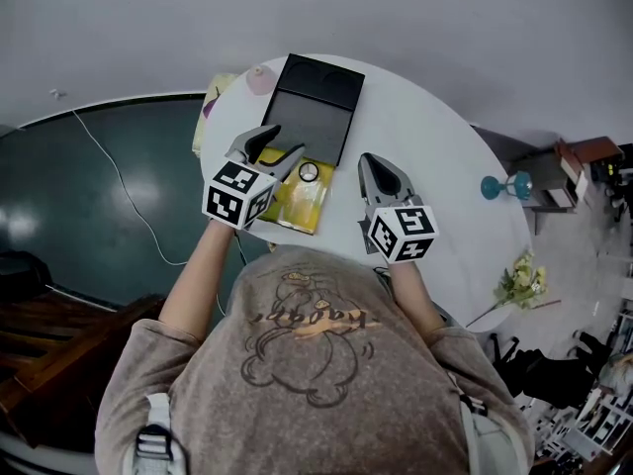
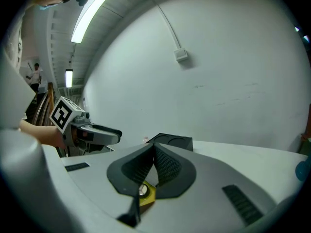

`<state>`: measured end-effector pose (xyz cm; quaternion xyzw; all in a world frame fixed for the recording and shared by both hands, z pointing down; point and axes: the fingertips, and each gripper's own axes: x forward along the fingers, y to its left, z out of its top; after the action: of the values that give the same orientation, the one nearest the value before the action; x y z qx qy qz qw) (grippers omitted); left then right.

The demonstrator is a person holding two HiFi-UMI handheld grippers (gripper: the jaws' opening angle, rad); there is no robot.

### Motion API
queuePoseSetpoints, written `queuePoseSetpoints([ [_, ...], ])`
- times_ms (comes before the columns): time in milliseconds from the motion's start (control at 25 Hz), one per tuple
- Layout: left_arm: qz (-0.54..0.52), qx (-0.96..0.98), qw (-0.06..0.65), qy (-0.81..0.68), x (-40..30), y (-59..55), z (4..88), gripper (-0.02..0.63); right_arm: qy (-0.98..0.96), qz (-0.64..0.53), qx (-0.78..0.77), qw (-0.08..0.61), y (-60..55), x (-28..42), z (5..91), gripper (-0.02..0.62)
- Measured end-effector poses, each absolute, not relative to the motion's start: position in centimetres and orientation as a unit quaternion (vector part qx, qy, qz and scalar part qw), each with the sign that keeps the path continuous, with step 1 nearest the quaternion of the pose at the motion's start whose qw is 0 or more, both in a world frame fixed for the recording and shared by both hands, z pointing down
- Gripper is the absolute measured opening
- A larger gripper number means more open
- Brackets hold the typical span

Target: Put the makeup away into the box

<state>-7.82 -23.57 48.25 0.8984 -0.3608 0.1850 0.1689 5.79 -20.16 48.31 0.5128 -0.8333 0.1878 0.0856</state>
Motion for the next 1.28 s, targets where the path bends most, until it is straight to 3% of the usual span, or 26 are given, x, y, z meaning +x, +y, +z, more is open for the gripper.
queuePoseSetpoints([
  [480,0.090,0.874,0.157,-0.451,-12.9,-22.6,46.4,0.235,-0.840,0.172,0.508,0.088,-20.1,5.5,47.8,0.003],
  [1000,0.085,0.857,0.151,-0.486,-15.0,-21.3,48.3,0.230,-0.837,0.169,0.514,0.085,-19.3,6.0,48.3,0.003],
  [1280,0.081,0.855,0.151,-0.489,-15.2,-20.7,48.4,0.109,-0.837,0.165,0.515,0.089,-18.7,5.9,48.6,0.003],
])
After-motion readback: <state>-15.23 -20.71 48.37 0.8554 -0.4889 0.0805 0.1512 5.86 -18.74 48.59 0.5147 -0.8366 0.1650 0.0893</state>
